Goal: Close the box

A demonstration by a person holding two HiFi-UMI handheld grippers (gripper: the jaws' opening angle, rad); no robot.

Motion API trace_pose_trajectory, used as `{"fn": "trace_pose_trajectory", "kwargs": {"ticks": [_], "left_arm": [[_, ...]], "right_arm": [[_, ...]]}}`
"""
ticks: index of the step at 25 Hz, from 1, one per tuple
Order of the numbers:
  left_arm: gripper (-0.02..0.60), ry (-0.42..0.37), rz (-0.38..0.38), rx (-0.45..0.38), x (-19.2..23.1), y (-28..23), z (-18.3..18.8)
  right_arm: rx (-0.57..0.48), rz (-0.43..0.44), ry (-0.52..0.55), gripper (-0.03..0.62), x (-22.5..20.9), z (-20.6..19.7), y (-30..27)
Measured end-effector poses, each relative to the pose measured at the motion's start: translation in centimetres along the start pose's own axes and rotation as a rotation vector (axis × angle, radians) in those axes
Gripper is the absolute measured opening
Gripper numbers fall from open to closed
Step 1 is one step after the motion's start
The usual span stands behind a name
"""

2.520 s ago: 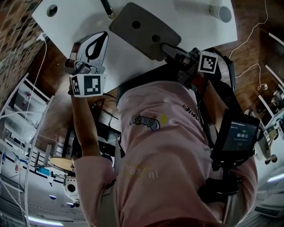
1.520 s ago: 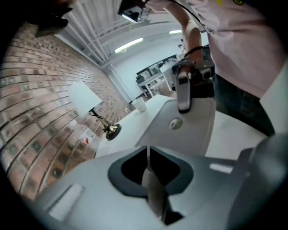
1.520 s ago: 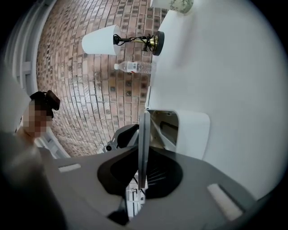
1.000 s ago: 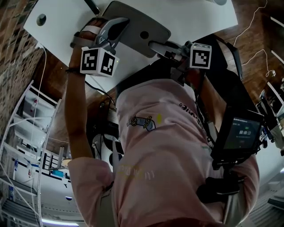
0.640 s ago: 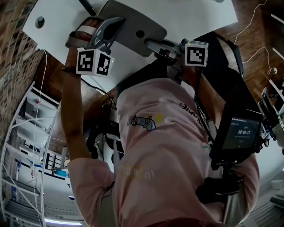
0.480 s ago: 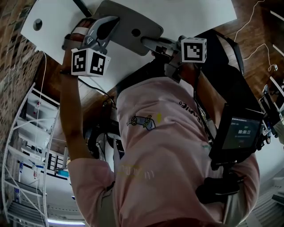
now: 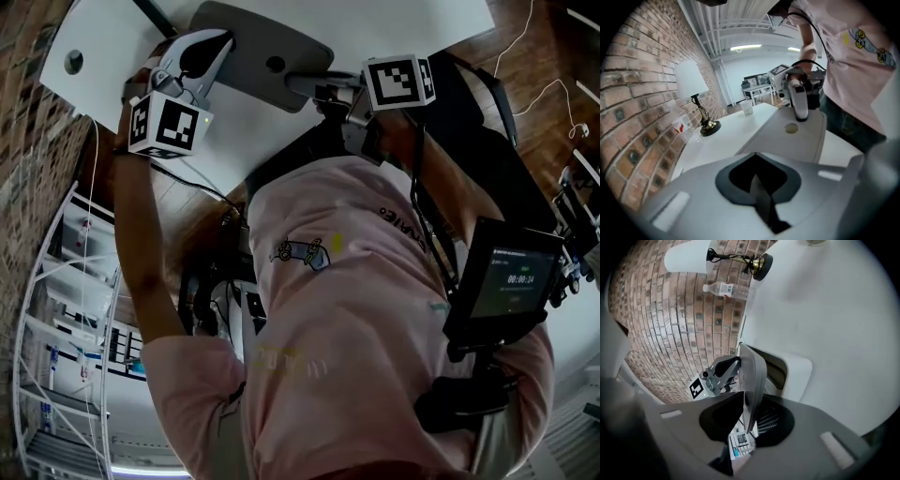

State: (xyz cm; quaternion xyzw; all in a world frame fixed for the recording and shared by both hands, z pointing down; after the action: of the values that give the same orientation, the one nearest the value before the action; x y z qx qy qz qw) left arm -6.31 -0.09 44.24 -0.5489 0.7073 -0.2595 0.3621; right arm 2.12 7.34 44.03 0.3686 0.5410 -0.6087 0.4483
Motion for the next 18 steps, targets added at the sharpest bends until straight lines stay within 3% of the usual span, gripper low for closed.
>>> {"fn": "trace_pose_trajectory", "kwargs": {"ticks": [5, 10, 16, 17, 18], "left_arm": [[0.000, -0.002, -0.063, 0.014, 0.1, -0.3, -0.1], [0.000, -0.004, -0.062, 0.016, 0.1, -0.5, -0.2], [0.000, -0.030, -0.040, 0.040, 0.1, -0.6, -1.3], [0.000, -0.022, -0.037, 0.038, 0.2, -0.6, -1.4], [0.000, -0.017, -0.034, 0.034, 0.2, -0.5, -1.5]], "right_arm": [[-0.001, 0.022, -0.024, 0.147, 0.3, 0.1, 0.7], [-0.041, 0.030, 0.016, 0.194, 0.5, 0.4, 1.7], [-0.050, -0.093, 0.037, 0.205, -1.4, -0.7, 4.7], [-0.051, -0.126, 0.049, 0.187, -1.8, -0.9, 5.2], [-0.041, -0.174, 0.093, 0.129, -2.2, -1.1, 5.7]]}}
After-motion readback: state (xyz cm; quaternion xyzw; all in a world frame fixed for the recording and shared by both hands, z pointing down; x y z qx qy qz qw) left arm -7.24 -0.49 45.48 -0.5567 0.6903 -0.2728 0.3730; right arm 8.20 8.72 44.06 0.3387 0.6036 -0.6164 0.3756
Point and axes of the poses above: the fingertips, and each gripper's own axes: y backward along the fingers, x to its left, z out of its top, the point moved 2 cm from there along y, backward along the fingers, and after that the axes turned 8 degrees about x, right-handed, at the moved point
